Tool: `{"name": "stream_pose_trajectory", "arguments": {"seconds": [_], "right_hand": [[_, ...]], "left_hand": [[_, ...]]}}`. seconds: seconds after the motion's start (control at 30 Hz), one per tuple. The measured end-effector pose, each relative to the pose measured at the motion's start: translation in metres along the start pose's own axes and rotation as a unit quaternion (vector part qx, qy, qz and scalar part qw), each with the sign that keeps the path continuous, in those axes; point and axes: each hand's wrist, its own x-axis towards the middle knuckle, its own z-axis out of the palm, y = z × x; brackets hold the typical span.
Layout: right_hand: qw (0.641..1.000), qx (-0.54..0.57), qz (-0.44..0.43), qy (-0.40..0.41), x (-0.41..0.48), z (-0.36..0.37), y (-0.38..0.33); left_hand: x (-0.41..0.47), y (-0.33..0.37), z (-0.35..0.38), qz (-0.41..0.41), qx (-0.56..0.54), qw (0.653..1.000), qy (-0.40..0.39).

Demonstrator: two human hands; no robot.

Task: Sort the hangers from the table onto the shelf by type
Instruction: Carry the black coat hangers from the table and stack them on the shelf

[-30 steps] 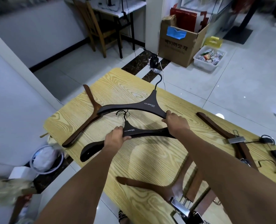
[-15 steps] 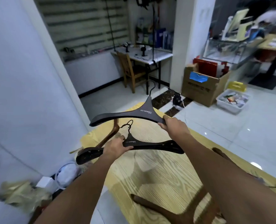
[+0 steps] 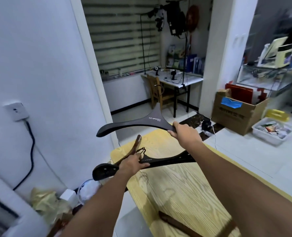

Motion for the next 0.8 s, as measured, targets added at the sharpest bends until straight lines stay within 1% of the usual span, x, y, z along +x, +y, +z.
{"name": "stream_pose_trajectory", "arguments": {"seconds": [0.13, 0.27, 0.53, 0.63, 0.8], "right_hand": [[0.999, -0.018, 0.028, -0.021, -0.017, 0.013, 0.008], [0.997, -0.023, 0.052, -0.049, -0.032, 0.023, 0.02], [0.993, -0.032, 0.097, -0.06, -0.05, 0.044, 0.055], [0.989, -0.036, 0.121, -0.075, -0.052, 0.055, 0.072], [0.985, -0.041, 0.15, -0.076, -0.055, 0.069, 0.098]], "left_hand": [[0.0, 0.009, 0.03, 0.034, 0.01, 0.999, -0.021], [-0.001, 0.024, 0.055, 0.059, -0.035, 0.997, -0.043], [0.012, 0.054, 0.099, 0.109, -0.025, 0.992, -0.066], [0.017, 0.069, 0.117, 0.126, -0.026, 0.988, -0.084], [0.027, 0.087, 0.141, 0.163, -0.014, 0.979, -0.121]]}}
